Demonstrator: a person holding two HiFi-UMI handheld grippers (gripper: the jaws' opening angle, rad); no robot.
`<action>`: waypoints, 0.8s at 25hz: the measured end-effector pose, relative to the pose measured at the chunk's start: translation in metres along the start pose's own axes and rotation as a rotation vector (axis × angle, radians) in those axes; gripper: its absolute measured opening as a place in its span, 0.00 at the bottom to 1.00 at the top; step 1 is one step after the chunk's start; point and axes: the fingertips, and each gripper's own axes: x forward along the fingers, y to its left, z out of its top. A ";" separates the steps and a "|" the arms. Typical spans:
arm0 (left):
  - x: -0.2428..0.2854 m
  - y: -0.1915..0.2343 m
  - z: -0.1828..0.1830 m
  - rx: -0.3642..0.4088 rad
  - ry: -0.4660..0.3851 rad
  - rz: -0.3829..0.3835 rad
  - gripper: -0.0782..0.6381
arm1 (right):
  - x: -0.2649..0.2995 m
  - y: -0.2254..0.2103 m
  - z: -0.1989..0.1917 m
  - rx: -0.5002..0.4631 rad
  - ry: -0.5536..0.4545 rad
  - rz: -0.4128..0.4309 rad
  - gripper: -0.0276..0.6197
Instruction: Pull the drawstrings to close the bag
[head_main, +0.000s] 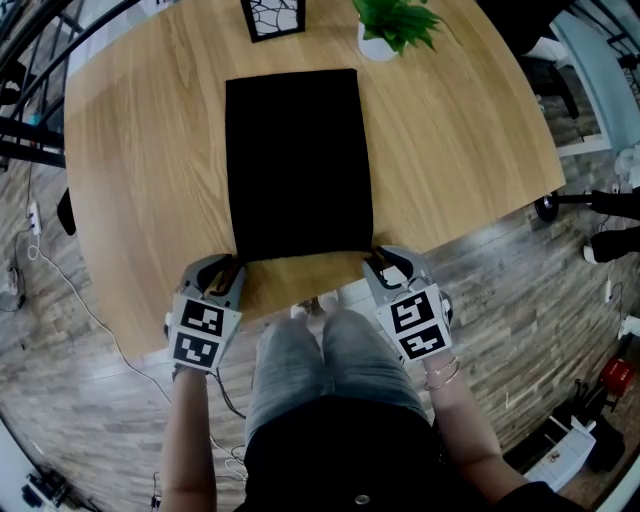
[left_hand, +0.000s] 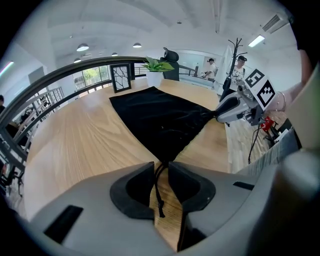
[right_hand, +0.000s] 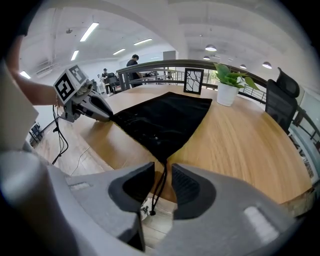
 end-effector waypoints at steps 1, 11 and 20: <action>0.000 0.000 -0.001 0.000 0.000 -0.001 0.24 | 0.000 0.000 0.000 -0.004 0.003 0.003 0.21; -0.003 -0.002 -0.006 0.012 0.016 -0.029 0.17 | -0.004 -0.006 -0.005 -0.051 0.051 -0.043 0.05; -0.003 -0.004 -0.010 0.102 0.055 -0.023 0.13 | -0.003 -0.004 -0.002 -0.048 0.051 -0.036 0.05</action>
